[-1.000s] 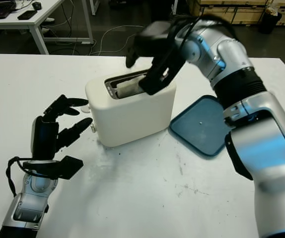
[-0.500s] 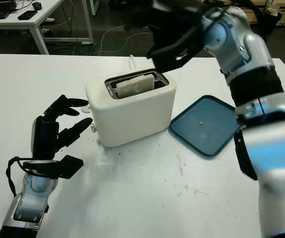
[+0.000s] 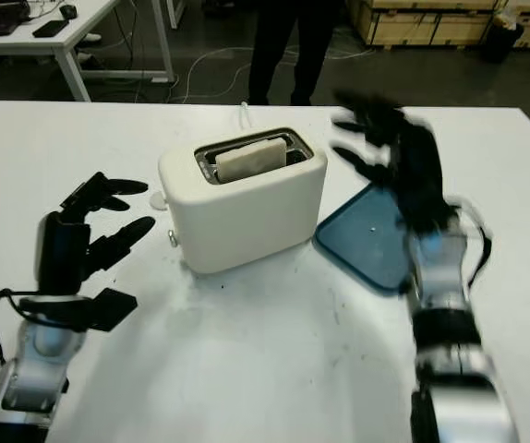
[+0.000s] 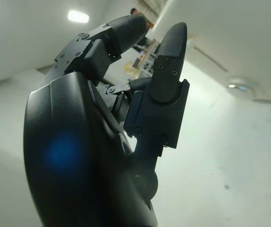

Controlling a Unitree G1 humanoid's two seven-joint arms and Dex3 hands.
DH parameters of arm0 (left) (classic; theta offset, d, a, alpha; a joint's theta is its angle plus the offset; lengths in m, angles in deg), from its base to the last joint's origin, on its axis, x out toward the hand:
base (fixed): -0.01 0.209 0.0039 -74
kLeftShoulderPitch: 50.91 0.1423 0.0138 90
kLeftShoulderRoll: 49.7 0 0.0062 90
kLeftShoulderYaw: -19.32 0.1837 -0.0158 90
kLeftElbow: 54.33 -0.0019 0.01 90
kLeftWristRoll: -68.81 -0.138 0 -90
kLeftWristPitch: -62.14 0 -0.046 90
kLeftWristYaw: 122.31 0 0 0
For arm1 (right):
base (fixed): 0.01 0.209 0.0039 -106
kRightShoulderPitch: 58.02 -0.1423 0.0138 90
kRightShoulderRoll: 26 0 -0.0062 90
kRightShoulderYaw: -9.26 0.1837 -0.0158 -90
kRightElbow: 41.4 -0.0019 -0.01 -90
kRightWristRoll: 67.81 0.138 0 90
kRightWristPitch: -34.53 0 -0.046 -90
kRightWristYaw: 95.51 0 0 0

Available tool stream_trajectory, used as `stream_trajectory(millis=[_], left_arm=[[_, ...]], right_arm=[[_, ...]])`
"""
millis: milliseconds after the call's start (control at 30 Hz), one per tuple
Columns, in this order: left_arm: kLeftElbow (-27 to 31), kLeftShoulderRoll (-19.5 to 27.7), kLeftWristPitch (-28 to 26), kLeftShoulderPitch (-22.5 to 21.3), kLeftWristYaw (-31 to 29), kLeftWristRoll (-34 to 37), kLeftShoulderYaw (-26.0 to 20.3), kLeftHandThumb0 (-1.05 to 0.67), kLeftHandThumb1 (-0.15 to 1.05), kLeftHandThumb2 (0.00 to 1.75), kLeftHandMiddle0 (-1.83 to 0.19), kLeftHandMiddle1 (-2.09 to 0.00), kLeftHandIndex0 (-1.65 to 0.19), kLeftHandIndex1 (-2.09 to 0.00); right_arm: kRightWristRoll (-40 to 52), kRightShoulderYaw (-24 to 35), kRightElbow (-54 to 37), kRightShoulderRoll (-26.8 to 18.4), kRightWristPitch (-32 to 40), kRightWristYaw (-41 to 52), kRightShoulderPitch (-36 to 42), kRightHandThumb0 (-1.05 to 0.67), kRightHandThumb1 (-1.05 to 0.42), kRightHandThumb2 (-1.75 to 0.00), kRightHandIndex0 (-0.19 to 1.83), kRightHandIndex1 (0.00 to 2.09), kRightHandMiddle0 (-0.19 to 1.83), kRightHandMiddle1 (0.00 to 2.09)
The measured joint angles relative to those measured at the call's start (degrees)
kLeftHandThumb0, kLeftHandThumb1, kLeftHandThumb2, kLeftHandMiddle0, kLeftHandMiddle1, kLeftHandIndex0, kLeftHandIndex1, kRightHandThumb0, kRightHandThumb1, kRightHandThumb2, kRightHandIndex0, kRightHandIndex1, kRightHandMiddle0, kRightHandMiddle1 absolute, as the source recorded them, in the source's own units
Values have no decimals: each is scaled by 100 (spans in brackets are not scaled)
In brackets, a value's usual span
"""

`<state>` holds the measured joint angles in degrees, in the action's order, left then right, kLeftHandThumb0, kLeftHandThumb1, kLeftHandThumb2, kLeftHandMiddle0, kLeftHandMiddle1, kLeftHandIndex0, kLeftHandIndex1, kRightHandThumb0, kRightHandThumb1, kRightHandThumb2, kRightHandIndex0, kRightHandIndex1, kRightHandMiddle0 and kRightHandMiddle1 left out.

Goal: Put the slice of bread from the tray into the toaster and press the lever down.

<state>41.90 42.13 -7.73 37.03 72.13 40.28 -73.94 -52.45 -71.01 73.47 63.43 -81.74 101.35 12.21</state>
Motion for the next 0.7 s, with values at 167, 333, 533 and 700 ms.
stream_trajectory(millis=[167,333,533,700], left_arm=[[115,733,42,-265,-463,61,-371,-28,76,0,-83,-93,-89,-47],[-254,1465,519,-807,-804,204,-494,-29,67,0,-109,-72,-114,-28],[-674,2005,941,-1297,-1079,108,-442,-36,62,0,-128,-69,-136,-12],[-772,2088,961,-1543,-1147,-231,-211,-43,61,0,-124,-94,-140,-4]], right_arm=[[236,306,-1385,364,906,-547,1138,-23,-92,-17,90,22,83,3],[295,360,-1751,471,1117,-603,1379,-28,-92,-14,96,18,88,3],[212,335,-1758,476,1204,-548,1367,-29,-92,-14,97,14,87,1],[177,335,-1753,476,1268,-532,1251,-29,-92,-13,97,11,86,0]])
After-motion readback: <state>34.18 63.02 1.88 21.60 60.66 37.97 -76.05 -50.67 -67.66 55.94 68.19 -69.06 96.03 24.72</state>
